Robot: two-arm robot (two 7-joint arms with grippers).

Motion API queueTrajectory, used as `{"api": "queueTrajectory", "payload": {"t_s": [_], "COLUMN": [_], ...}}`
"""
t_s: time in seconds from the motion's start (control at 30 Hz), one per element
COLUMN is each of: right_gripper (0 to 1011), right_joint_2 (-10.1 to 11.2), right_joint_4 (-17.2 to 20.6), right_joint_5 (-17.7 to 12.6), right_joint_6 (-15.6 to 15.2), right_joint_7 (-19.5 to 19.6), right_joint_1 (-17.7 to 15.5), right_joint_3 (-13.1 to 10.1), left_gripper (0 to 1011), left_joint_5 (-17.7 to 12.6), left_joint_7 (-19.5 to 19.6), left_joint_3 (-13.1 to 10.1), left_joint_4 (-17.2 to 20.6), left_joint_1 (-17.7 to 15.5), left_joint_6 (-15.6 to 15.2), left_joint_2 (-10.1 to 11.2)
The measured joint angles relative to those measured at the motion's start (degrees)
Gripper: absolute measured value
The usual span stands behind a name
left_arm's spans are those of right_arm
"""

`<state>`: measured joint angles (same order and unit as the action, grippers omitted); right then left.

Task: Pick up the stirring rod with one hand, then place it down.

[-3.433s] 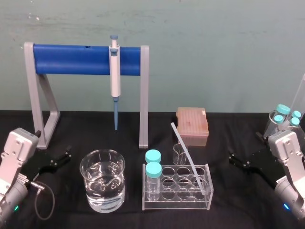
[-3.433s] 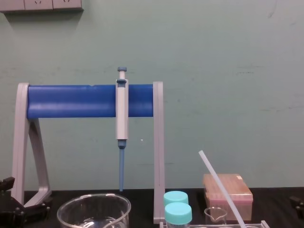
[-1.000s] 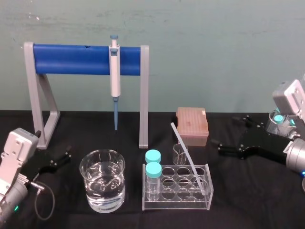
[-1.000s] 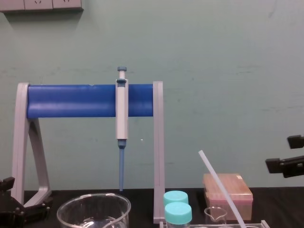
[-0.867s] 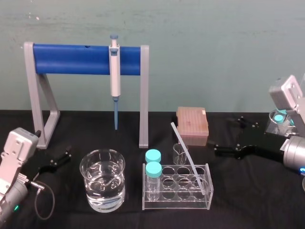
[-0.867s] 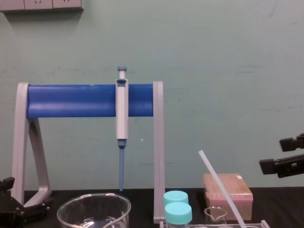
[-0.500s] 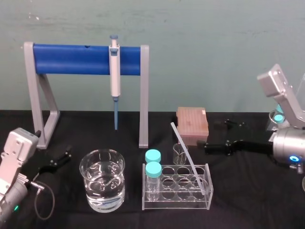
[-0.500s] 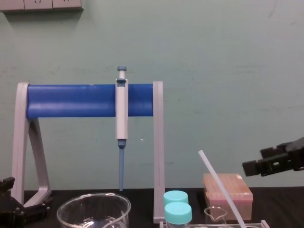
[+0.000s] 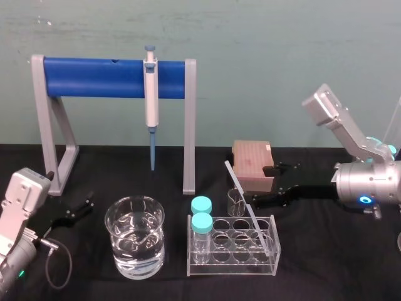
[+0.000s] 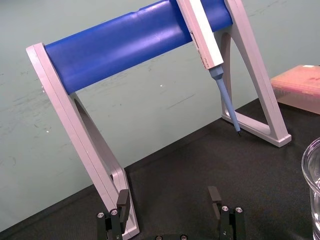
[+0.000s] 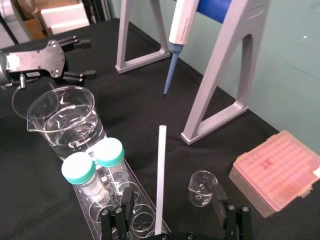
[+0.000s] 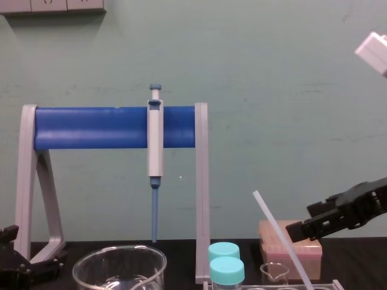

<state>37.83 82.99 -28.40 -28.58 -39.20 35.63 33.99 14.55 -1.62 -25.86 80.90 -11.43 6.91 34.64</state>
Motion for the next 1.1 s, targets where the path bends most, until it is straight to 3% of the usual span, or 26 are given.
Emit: {"api": "queueTrajectory", "payload": {"t_s": [0.27,0.43,0.8,1.0,1.1], "right_gripper": [1003,1003,1003,1003,954], "right_joint_2": [-2.0,-3.4,-5.9,-6.2,-6.2], "right_joint_4": [-3.3,-5.3,-9.4,-9.8,-9.8], "right_joint_5": [1.2,1.3,0.5,0.0,-0.1], "right_joint_6": [-0.6,-0.7,-0.8,-0.7,-0.4], "right_joint_7": [-1.0,-1.0,-0.5,-0.2,0.0], "right_joint_1": [3.7,5.0,6.4,6.5,6.4], "right_joint_3": [3.9,5.0,6.0,6.1,6.1], "left_gripper": [1005,1005,1005,1005,1005], "left_joint_5": [0.0,0.0,0.0,0.0,0.0], "left_joint_7": [0.0,0.0,0.0,0.0,0.0], "left_joint_3": [0.0,0.0,0.0,0.0,0.0], "left_joint_4": [0.0,0.0,0.0,0.0,0.0], "left_joint_1": [0.0,0.0,0.0,0.0,0.0], "left_joint_6": [0.0,0.0,0.0,0.0,0.0], "left_joint_2": [0.0,0.0,0.0,0.0,0.0]}}
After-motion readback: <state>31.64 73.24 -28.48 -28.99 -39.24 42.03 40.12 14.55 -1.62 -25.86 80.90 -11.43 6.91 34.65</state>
